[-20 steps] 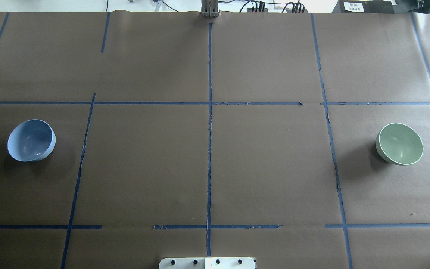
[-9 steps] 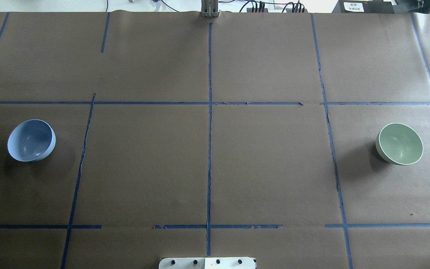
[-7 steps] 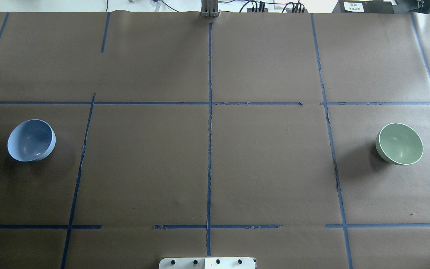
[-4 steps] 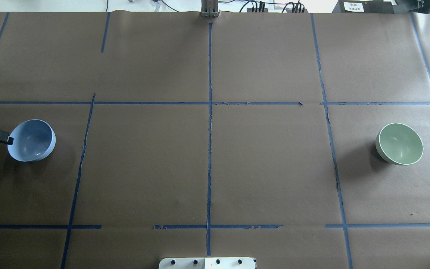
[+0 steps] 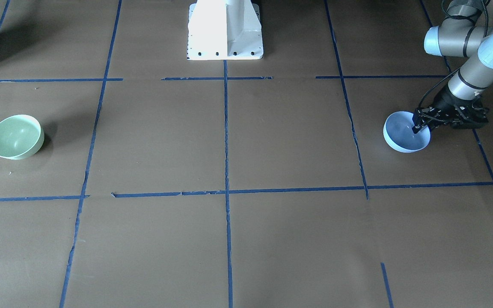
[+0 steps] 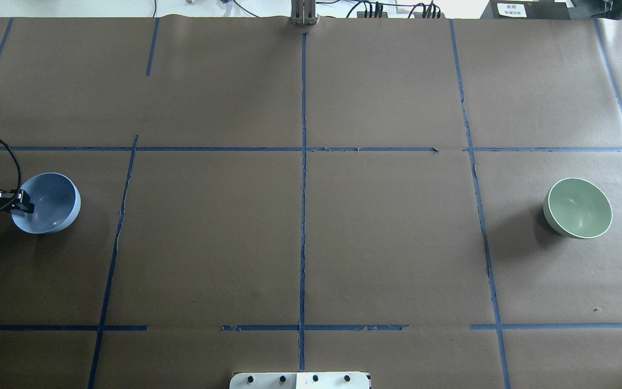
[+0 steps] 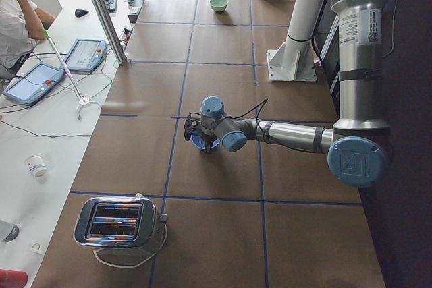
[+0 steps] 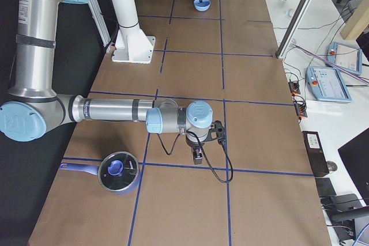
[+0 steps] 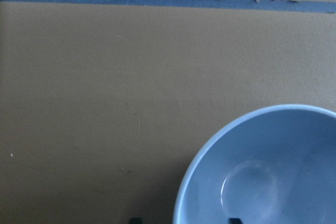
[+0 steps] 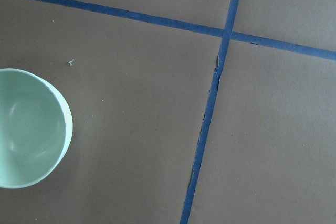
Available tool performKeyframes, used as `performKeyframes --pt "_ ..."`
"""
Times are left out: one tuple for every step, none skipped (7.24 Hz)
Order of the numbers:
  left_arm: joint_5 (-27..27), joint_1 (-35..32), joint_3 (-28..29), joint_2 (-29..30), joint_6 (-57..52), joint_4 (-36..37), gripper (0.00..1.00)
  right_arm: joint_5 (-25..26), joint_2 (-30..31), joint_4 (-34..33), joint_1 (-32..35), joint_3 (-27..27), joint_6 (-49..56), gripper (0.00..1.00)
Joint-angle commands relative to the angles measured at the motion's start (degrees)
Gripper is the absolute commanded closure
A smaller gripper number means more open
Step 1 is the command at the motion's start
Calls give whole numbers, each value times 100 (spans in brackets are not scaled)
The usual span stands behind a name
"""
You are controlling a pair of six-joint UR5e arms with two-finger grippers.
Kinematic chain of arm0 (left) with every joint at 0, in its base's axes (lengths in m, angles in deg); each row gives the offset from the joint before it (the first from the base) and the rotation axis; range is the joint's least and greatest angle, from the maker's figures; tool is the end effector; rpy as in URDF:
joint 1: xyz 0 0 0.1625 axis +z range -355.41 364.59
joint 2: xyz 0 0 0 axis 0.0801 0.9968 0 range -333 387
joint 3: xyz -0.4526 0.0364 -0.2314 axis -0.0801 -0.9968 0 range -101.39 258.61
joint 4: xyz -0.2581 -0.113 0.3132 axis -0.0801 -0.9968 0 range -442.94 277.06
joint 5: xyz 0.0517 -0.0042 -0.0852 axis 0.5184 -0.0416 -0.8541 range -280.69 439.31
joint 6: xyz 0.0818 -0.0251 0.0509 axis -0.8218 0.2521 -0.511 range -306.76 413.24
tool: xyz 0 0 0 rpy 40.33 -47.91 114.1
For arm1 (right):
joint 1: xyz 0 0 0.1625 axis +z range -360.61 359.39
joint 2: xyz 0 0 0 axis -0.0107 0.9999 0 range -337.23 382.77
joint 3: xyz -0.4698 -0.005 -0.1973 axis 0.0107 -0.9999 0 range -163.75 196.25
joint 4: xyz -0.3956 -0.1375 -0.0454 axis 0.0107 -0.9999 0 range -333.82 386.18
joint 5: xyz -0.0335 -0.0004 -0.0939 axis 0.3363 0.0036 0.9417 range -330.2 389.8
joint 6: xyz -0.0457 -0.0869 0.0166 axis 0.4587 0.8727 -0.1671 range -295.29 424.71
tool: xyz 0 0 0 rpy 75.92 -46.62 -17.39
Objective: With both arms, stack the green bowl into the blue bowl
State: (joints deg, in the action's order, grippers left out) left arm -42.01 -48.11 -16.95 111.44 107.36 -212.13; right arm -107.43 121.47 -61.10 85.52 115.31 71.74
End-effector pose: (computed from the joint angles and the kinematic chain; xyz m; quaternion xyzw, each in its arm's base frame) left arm 0.2267 -0.4323 0.6727 0.0434 0.4087 -0.0431 0.9106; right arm 0.0313 -0.4290 0.7258 0.0358 -0.3996 -0.0977 0.9108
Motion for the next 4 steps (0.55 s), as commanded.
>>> performKeyframes --pt "-76 5 -111 55 47 33 100 3 0 0 0 -18 0 0" --pt "-85 5 -182 264 73 156 100 -6 0 0 0 -18 0 0" --pt "-259 -12 -461 631 264 757 100 -6 0 0 0 -18 -8 0" --pt "-261 -3 -960 1122 806 1651 100 -6 -8 0 0 -9 -8 0"
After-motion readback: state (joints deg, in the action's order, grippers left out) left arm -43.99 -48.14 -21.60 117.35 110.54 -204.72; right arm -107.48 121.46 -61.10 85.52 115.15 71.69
